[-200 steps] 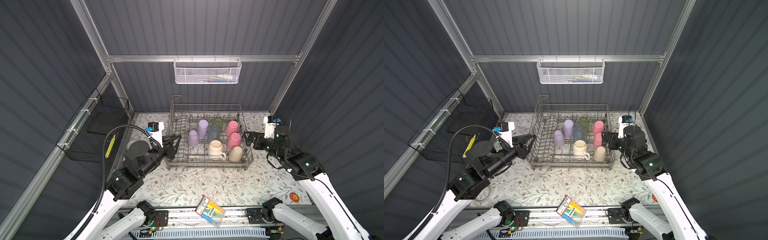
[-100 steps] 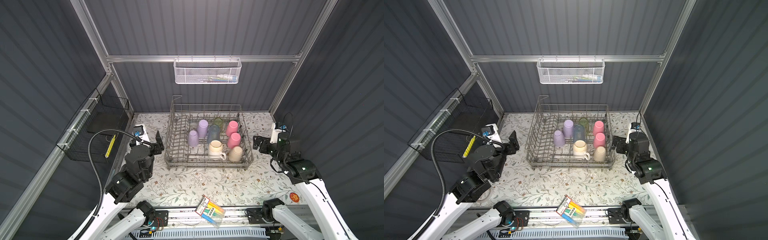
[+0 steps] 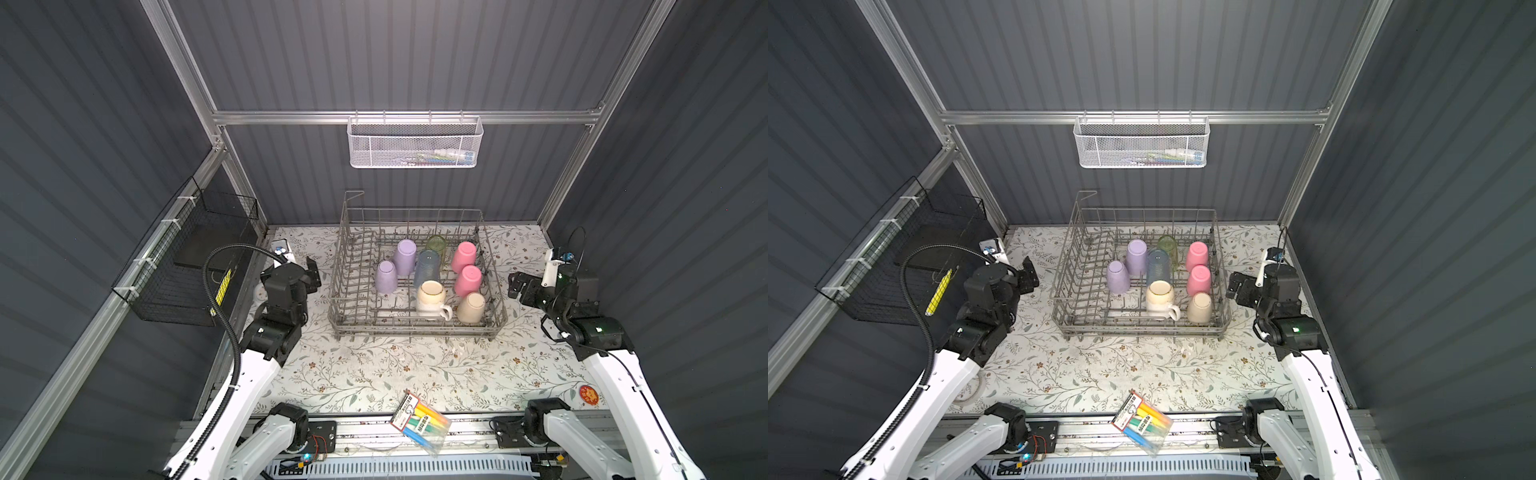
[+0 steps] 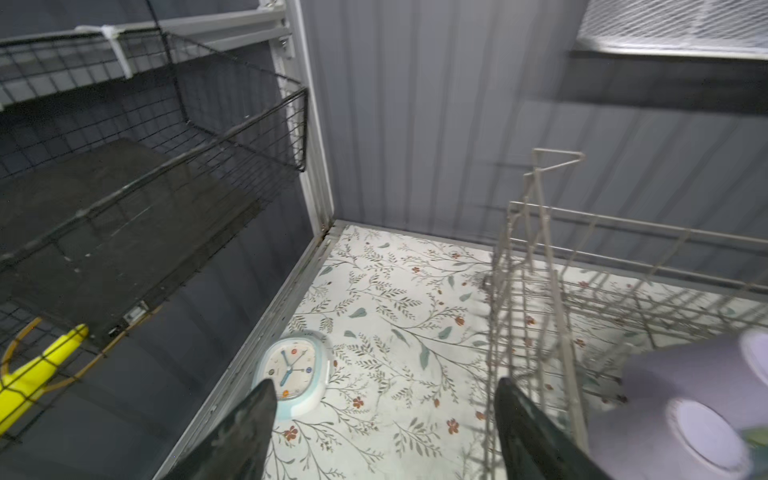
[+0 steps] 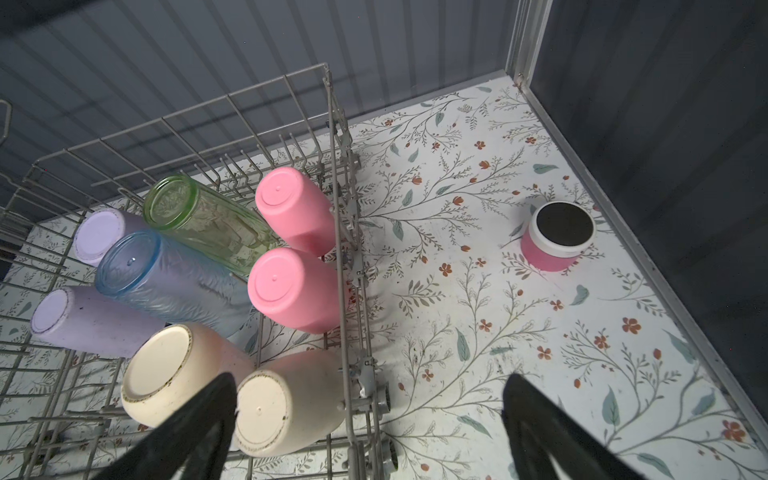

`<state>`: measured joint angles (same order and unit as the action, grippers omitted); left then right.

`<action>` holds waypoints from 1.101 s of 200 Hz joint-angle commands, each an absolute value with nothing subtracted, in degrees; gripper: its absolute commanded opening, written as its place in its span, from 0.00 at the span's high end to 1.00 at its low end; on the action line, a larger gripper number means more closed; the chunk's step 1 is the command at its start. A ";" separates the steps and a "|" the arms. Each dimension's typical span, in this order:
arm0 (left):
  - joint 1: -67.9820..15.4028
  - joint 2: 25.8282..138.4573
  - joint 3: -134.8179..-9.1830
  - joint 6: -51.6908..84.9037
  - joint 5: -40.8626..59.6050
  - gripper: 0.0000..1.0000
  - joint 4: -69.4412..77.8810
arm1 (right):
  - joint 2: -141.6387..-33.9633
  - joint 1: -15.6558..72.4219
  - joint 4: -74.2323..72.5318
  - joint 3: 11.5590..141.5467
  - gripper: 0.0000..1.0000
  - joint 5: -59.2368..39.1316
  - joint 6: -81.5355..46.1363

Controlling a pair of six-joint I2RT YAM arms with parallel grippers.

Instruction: Load the cups into the dish rack

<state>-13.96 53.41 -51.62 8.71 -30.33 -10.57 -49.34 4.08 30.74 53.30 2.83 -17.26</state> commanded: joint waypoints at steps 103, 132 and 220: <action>-1.49 66.98 -33.29 5.39 -16.83 0.10 21.01 | -50.59 1.15 26.32 49.04 0.01 0.65 -18.53; -1.49 72.31 -30.62 5.54 -15.49 0.09 26.83 | -51.05 1.05 25.36 48.22 0.01 2.26 -18.70; -1.49 87.51 -26.28 3.17 -13.18 0.02 44.04 | -46.85 0.88 7.56 36.31 0.01 4.67 -20.90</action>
<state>-1.87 86.13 -27.40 4.86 -13.93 36.77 -48.56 1.10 16.01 39.48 2.28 -19.70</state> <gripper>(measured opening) 0.972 0.989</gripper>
